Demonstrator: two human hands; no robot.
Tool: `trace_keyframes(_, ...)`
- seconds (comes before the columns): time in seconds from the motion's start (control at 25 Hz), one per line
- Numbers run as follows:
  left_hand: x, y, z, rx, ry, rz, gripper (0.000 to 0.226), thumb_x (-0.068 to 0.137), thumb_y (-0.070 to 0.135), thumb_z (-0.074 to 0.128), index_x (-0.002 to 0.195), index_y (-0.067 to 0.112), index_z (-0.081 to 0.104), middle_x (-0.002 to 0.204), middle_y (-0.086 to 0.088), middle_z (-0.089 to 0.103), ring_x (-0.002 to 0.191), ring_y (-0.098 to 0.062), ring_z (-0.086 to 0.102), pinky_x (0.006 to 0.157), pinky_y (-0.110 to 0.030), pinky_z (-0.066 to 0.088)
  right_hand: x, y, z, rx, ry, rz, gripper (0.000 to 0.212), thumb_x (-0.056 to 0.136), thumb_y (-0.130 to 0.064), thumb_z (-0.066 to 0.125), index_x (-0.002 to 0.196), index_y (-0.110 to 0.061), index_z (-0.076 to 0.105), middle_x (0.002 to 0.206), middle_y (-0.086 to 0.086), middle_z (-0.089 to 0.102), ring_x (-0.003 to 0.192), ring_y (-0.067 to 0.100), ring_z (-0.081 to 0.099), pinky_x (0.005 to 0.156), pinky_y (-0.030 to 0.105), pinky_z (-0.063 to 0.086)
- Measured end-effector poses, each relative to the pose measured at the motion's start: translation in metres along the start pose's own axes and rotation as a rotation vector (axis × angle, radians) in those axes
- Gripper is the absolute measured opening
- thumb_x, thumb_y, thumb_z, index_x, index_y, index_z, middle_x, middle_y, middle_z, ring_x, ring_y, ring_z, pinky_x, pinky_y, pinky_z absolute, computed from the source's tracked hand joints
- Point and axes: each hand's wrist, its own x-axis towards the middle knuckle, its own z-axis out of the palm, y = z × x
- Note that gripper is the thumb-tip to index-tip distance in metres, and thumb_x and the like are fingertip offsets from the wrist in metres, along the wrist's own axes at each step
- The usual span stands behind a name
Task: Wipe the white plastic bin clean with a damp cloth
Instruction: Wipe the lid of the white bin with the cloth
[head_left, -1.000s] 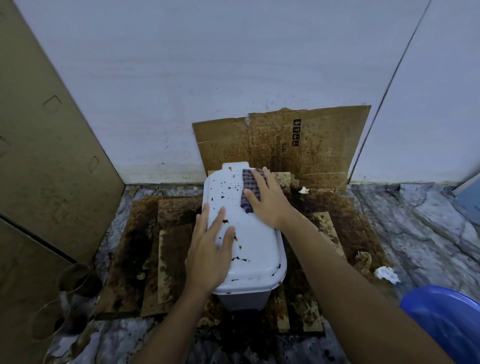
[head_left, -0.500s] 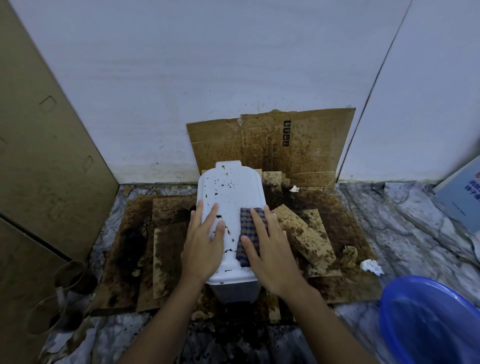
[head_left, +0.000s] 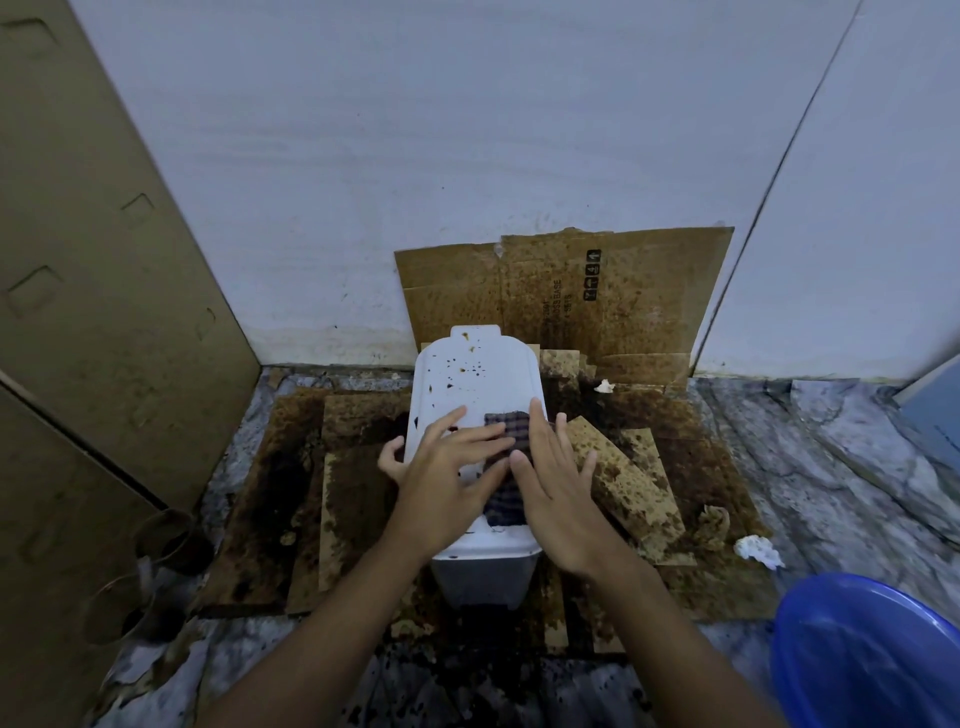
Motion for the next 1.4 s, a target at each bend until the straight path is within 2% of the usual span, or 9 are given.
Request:
trace_keyframes(0.2,0.000,-0.003,-0.007,0.052,-0.016,-0.031,0.031,0.092,0.048,0.065,0.123,0.045,0.068,0.134,0.037,0.048,0.147,0.000,0.017,0.117,-0.043,-0.012,-0.003,0.004,-0.006,0.048,0.000,0.006,0.069,0.100,-0.065,0.014,0.157,-0.039,-0.014,0.162,-0.025,-0.025,0.144,-0.006,-0.031,0.118,0.045,-0.027)
trace_keyframes(0.32,0.001,-0.021,-0.023,-0.023,-0.046,-0.046,0.035,0.091,0.041,0.069,0.126,0.040,0.068,0.136,0.032,0.050,0.149,-0.006,0.019,0.125,-0.051,0.005,0.003,0.008,-0.010,0.048,0.007,-0.001,0.070,0.097,-0.069,0.015,0.158,-0.041,-0.006,0.163,-0.025,-0.022,0.148,-0.001,-0.027,0.121,0.046,-0.020)
trace_keyframes(0.4,-0.003,-0.032,-0.040,-0.037,-0.051,-0.054,0.038,0.093,0.034,0.070,0.130,0.037,0.066,0.137,0.030,0.051,0.148,-0.005,0.023,0.126,-0.033,-0.005,0.009,0.010,-0.011,0.055,0.005,0.001,0.069,0.099,-0.068,0.019,0.158,-0.042,-0.004,0.163,-0.024,-0.021,0.150,0.003,-0.024,0.124,0.048,-0.011)
trace_keyframes(0.48,-0.010,-0.037,-0.054,-0.017,-0.035,-0.094,0.040,0.096,0.027,0.067,0.135,0.036,0.063,0.138,0.027,0.050,0.144,0.001,0.025,0.112,-0.008,-0.017,0.017,0.012,-0.011,0.059,0.003,0.010,0.070,0.100,-0.065,0.024,0.159,-0.040,-0.004,0.164,-0.022,-0.021,0.152,0.006,-0.020,0.126,0.048,-0.002)
trace_keyframes(0.64,-0.008,-0.017,-0.040,-0.028,0.075,-0.305,0.038,0.097,0.042,0.059,0.135,0.041,0.060,0.144,0.026,0.043,0.139,0.003,0.033,0.121,-0.039,-0.001,0.033,0.013,-0.009,0.088,0.012,0.032,0.069,0.102,-0.060,0.029,0.160,-0.036,-0.001,0.166,-0.018,-0.019,0.154,0.008,-0.014,0.127,0.045,0.005)
trace_keyframes(0.72,-0.003,-0.002,-0.020,0.024,0.016,-0.335,0.052,0.099,0.057,0.046,0.149,0.043,0.043,0.160,0.021,0.028,0.148,-0.002,0.023,0.123,-0.047,-0.001,0.039,0.012,-0.007,0.085,0.032,0.038,0.068,0.104,-0.057,0.029,0.161,-0.033,0.000,0.166,-0.016,-0.018,0.154,0.008,-0.011,0.127,0.044,0.006)
trace_keyframes(0.84,0.001,0.001,-0.002,0.097,-0.127,-0.354,0.063,0.102,0.060,0.028,0.160,0.041,0.012,0.169,0.016,-0.005,0.155,-0.006,-0.008,0.126,-0.048,-0.001,0.044,0.014,-0.003,0.053,0.042,0.036,0.067,0.105,-0.055,0.026,0.161,-0.031,-0.002,0.167,-0.013,-0.018,0.155,0.009,-0.011,0.127,0.041,0.006)
trace_keyframes(0.92,0.007,-0.006,-0.004,0.071,-0.157,-0.377,0.064,0.103,0.057,0.027,0.161,0.039,0.006,0.169,0.016,-0.010,0.155,-0.008,-0.010,0.127,-0.048,0.003,0.045,0.016,0.000,0.019,0.034,0.030,0.068,0.104,-0.056,0.025,0.160,-0.032,-0.005,0.167,-0.012,-0.020,0.154,0.010,-0.012,0.126,0.039,0.003)
trace_keyframes(1.4,0.145,-0.045,0.011,0.201,-0.239,-0.351,0.065,0.105,0.057,0.025,0.162,0.032,0.007,0.171,0.003,-0.002,0.157,-0.023,-0.004,0.125,-0.051,0.011,0.084,0.019,-0.007,-0.018,0.048,0.066,0.066,0.107,-0.051,0.026,0.161,-0.029,-0.005,0.167,-0.012,-0.020,0.155,0.012,-0.014,0.126,0.043,0.005)
